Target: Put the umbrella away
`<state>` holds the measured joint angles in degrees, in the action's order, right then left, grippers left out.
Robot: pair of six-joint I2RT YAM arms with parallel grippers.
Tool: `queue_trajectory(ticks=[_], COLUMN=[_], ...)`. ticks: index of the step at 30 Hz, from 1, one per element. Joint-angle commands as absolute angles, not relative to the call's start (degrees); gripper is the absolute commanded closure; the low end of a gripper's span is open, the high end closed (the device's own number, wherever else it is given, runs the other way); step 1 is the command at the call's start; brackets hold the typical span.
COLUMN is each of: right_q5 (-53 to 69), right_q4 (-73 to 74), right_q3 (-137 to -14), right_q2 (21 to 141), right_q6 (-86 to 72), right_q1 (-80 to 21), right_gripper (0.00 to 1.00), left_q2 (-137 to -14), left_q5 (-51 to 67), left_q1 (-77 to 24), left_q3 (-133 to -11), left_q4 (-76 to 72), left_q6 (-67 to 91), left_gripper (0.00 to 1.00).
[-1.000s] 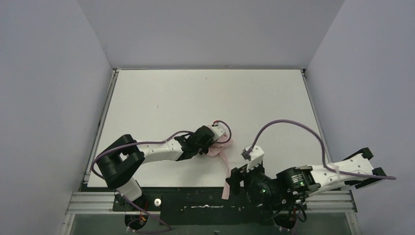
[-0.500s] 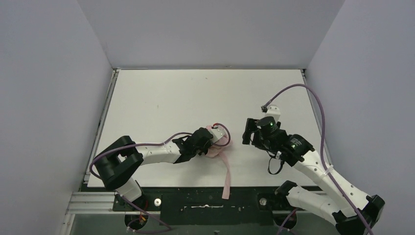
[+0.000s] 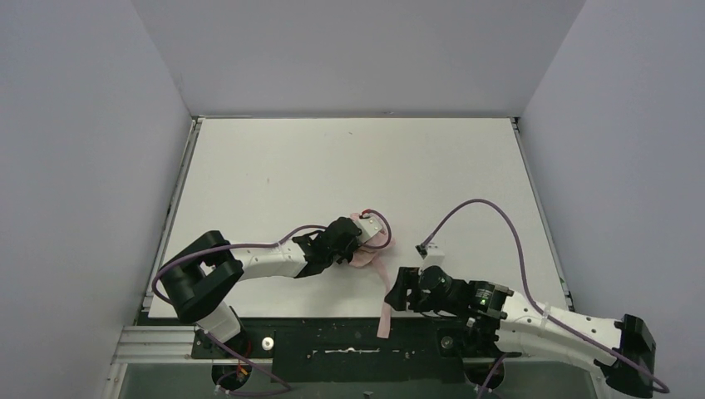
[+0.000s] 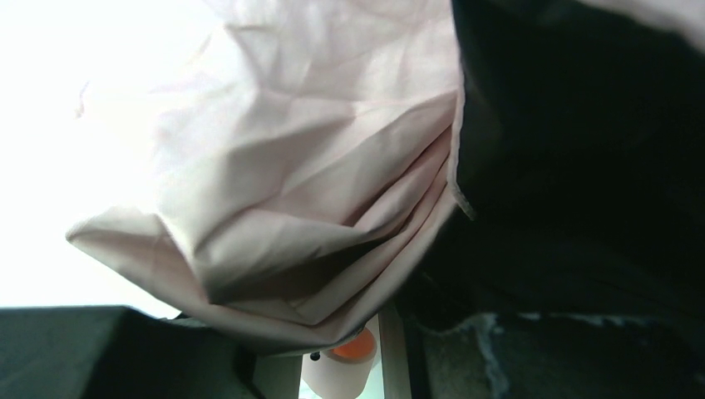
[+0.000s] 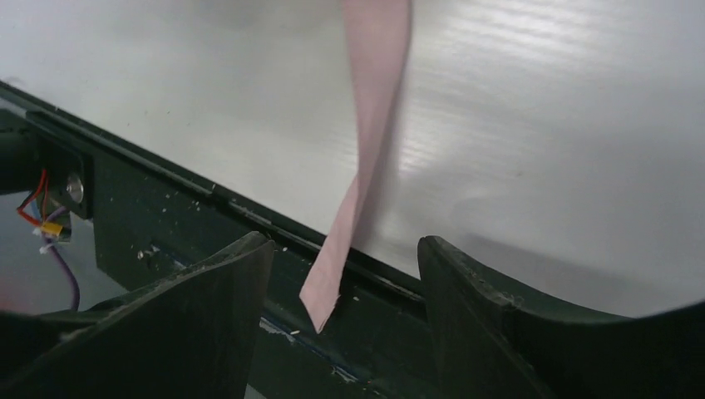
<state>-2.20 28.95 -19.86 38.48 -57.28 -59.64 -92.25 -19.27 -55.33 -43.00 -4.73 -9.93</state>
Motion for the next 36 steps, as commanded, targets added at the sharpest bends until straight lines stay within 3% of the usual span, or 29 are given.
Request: queue_trajectory(ticks=[1,7,14,20,26,31,33,36], right_q5=[-14.5,-19.7,-18.9,-16.0,-16.4,-20.9,-23.6,-27.8], right_q4=[18.0,18.3,24.1,21.2,19.8,25.1,32.1,44.4], right_q3=[-18.4,-19.8,-24.0,-23.8,-23.0,-24.8,-27.6,-33.2], right_q2=[40.8,50.4,56.0,59.3,62.1,61.1,60.0,58.9], right_q6=[-68.2,-76.8,-78.4,-78.7,-80.9,-79.1,-77.5,-74.4], right_q1=[-71.4,-80.6,-81.5,-82.1,-83.6,-83.9,-84.3,-84.6], right_gripper=[0.35,0.4,0.49,0.64,0.67,0.92,0.98,1.0], left_q2=[-92.5,-92.2,-91.7,-92.2,-91.6,-91.3,-91.3,-91.6], left_q5=[-19.6,-19.7,-19.6,-19.1,-19.0,-19.2,-19.2,-19.2], left_q1=[-54.8,-54.8,-54.9,-54.9,-54.9,-54.9,-55.0,-54.9], left_q3=[-43.1,-43.4,-43.5,-44.1,-44.1,-44.2,-44.3,-44.7], left_q4=[-4.3,-3.6,-3.1,-2.6,-2.1,-1.9,-1.7,-1.5], left_q6=[-10.4,-10.6,-10.6,-10.6,-10.6,-10.6,-10.5,-10.5], left_gripper=[1.0,1.0,1.0,1.0,1.0,1.0,1.0,1.0])
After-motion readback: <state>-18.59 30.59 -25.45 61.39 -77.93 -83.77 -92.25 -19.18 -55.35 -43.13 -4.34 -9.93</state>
